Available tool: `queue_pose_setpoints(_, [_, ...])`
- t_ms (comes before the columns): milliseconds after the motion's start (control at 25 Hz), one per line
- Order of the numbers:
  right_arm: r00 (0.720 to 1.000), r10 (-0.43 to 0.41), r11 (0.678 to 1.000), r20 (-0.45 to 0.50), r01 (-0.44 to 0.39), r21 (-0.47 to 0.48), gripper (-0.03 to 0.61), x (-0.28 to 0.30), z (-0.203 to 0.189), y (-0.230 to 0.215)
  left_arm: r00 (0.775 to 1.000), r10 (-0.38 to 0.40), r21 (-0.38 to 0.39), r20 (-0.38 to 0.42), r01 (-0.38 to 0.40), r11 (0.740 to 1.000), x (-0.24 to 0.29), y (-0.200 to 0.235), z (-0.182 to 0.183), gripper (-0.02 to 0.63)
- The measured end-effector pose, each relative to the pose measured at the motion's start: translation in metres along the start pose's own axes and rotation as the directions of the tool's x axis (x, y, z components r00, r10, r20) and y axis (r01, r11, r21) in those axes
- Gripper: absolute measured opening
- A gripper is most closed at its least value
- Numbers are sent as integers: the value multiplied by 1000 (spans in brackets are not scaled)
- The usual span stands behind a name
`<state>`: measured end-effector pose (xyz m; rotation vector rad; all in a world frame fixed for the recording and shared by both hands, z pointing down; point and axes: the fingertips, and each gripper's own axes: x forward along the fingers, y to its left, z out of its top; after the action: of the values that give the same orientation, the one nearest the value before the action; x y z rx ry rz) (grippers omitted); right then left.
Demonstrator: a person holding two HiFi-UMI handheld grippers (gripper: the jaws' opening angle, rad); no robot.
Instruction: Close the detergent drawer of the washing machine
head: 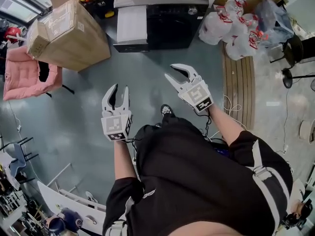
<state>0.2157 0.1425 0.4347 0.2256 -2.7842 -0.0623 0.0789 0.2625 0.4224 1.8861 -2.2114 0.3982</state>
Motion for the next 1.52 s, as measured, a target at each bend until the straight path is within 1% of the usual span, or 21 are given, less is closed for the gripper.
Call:
queue_pose_setpoints(280, [999,14,1000,-31,-13,12,140,20,-12,-18,1000,-8,19,-30,8,1000,29,19,-4,161])
queue_pose_setpoints(520, [998,16,1000,-61,-15,2,141,50,-5,-36,999,-21,44,-40,23,999,69,51,2,162])
queue_pose_setpoints(640, [997,8,1000,-76,-8,2,140,70,-1,-45,998,-45,52,-40,47,998,91,69,6,163])
queue_pose_setpoints(920, [989,-36,998,-144,43,45,140,115,-3,-63,989,-126,81,-81,133,988,137,119,9,170])
queue_pose_setpoints(1080, [978,-64,995,-199,77,57,140,141,-9,-70,972,-195,89,-128,207,974,164,145,-3,170])
queue_pose_setpoints(1240, [965,-108,988,-239,132,85,140,157,-16,-73,949,-260,108,-175,281,954,186,157,-17,178])
queue_pose_setpoints(1320, [957,-133,981,-258,163,102,140,164,-21,-71,937,-291,110,-195,315,943,195,162,-25,179])
queue_pose_setpoints(1440, [945,-168,968,-281,213,136,140,176,-30,-70,914,-341,95,-222,368,925,206,167,-37,184])
queue_pose_setpoints(1520, [938,-176,960,-299,231,158,140,182,-37,-68,898,-372,86,-233,400,912,213,167,-43,186])
